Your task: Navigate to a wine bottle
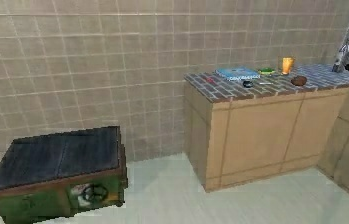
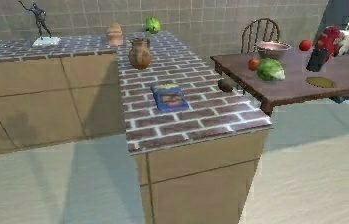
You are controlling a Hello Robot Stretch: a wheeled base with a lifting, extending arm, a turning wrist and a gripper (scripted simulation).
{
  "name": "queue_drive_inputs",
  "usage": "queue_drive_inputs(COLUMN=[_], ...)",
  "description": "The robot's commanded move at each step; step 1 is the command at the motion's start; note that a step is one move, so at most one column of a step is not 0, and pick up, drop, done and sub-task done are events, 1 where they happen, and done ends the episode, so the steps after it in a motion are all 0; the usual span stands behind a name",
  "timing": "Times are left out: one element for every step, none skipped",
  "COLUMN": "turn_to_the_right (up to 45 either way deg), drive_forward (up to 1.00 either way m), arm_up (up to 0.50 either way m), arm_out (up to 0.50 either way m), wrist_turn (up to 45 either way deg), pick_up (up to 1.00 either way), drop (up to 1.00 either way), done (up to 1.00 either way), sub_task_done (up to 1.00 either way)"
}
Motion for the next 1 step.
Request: queue_drive_inputs(turn_to_the_right=[0.0], drive_forward=[0.20], arm_up=[0.00], arm_out=[0.00], wrist_turn=[0.0], pick_up=[0.00], drop=[0.00], done=[0.00], sub_task_done=[0.00])
